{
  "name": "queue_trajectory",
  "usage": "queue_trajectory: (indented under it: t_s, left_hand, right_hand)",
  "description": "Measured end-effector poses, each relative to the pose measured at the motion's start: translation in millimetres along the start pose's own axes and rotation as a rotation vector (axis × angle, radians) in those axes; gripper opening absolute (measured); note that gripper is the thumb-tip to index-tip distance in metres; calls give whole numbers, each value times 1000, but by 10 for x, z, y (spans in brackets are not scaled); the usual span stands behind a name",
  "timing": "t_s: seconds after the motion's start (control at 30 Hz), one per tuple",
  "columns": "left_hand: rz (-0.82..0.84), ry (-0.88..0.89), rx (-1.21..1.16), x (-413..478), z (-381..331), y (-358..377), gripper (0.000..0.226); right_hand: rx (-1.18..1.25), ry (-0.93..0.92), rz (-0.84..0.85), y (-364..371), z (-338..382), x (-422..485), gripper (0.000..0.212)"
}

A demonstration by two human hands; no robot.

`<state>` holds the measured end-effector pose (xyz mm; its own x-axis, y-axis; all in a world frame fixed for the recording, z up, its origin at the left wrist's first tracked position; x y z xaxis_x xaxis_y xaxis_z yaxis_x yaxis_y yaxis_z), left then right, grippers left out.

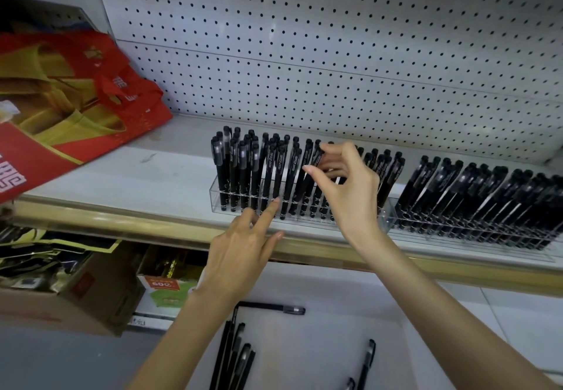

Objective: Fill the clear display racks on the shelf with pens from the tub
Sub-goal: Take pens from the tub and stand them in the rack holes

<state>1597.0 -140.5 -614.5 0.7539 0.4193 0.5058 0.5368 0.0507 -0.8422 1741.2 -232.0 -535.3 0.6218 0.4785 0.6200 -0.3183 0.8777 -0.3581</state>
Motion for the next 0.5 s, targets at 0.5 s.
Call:
queue_trajectory:
  t_s: [0.5]
  left_hand:
    - [65,-93,-117,16,-18,-47,58]
  right_hand:
    - [-178,-116,67,79,48,39,30]
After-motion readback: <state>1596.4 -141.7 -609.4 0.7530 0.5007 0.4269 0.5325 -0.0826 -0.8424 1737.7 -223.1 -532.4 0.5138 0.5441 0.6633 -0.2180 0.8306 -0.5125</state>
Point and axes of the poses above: each hand's wrist, its own x-axis towards the middle knuckle, its own y-axis out of the palm, z = x × y, the point moved 1 cm from there along x, towards the middle knuckle, and after that the axes turned 2 degrees about y, right-handed, at the moved point
